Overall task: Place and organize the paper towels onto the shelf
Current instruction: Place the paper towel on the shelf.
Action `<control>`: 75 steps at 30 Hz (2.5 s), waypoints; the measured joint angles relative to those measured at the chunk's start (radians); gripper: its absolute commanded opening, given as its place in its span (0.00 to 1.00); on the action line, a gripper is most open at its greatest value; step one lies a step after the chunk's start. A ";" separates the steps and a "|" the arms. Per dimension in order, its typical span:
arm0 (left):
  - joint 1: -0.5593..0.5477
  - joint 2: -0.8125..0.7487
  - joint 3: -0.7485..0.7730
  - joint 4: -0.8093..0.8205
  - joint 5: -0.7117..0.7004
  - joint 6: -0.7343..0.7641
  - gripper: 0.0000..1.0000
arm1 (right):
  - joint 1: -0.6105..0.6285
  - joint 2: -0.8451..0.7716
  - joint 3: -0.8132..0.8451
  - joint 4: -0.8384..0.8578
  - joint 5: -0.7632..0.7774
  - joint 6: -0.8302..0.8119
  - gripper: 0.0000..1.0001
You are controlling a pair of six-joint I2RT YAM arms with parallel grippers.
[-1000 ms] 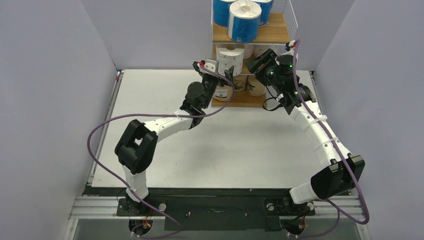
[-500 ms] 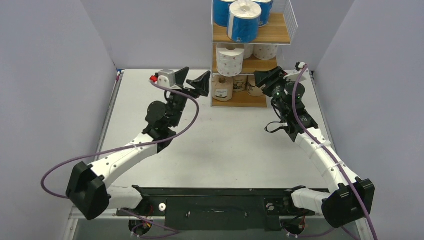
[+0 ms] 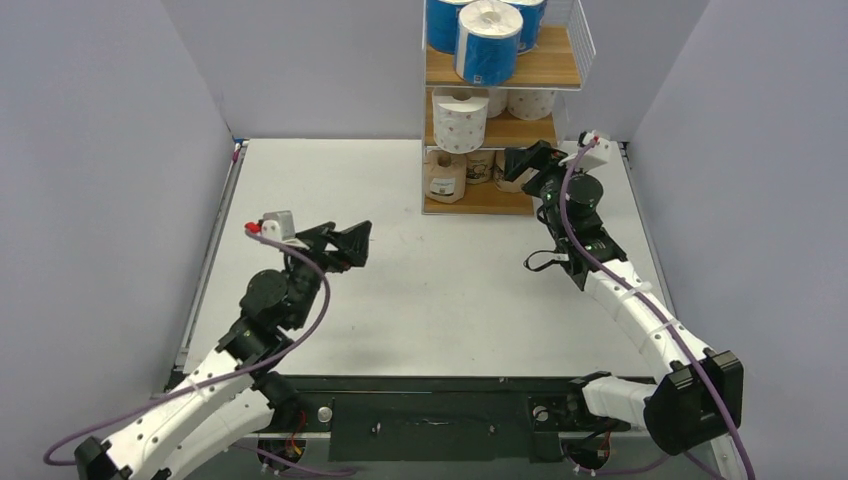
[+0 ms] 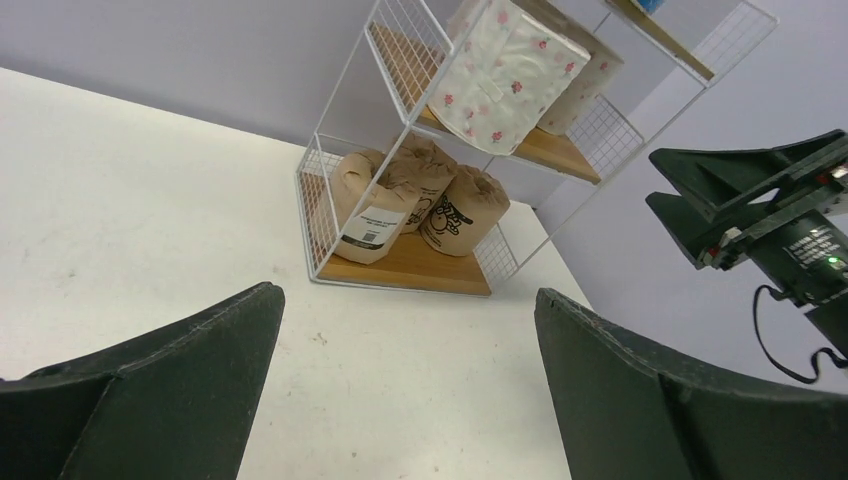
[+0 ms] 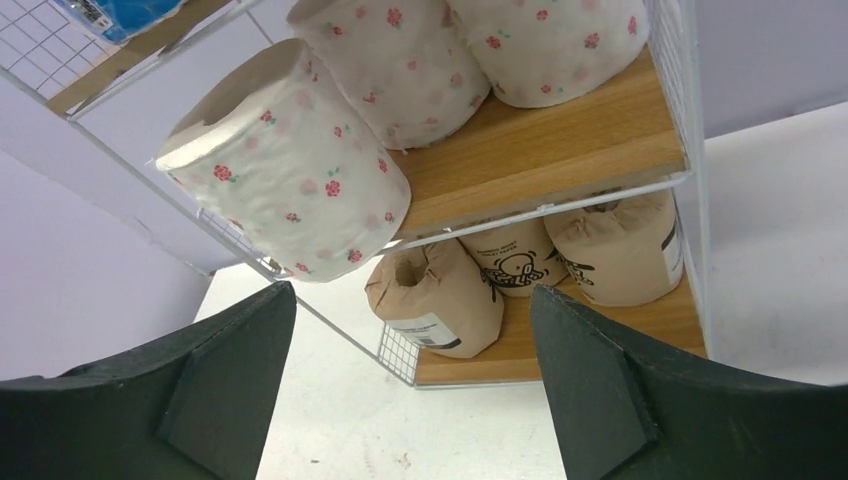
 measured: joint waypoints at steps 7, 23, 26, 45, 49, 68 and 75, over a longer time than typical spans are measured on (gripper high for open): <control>0.000 -0.341 -0.114 -0.240 -0.042 -0.041 0.97 | 0.048 0.106 0.009 0.111 -0.009 -0.070 0.83; 0.000 -0.572 -0.203 -0.561 -0.054 -0.129 0.96 | 0.080 0.314 0.067 0.308 -0.113 -0.166 0.83; 0.000 -0.572 -0.203 -0.566 -0.051 -0.130 0.96 | 0.084 0.325 0.067 0.352 -0.131 -0.168 0.82; 0.000 -0.566 -0.246 -0.556 -0.026 -0.134 0.97 | 0.099 0.441 0.172 0.346 -0.126 -0.192 0.75; 0.000 -0.566 -0.248 -0.553 -0.021 -0.134 0.96 | 0.106 0.457 0.198 0.326 -0.110 -0.195 0.74; 0.000 -0.590 -0.269 -0.511 -0.008 -0.133 0.96 | 0.121 0.520 0.306 0.267 -0.031 -0.196 0.68; 0.000 -0.590 -0.269 -0.511 -0.006 -0.133 0.96 | 0.129 0.561 0.351 0.259 -0.022 -0.194 0.68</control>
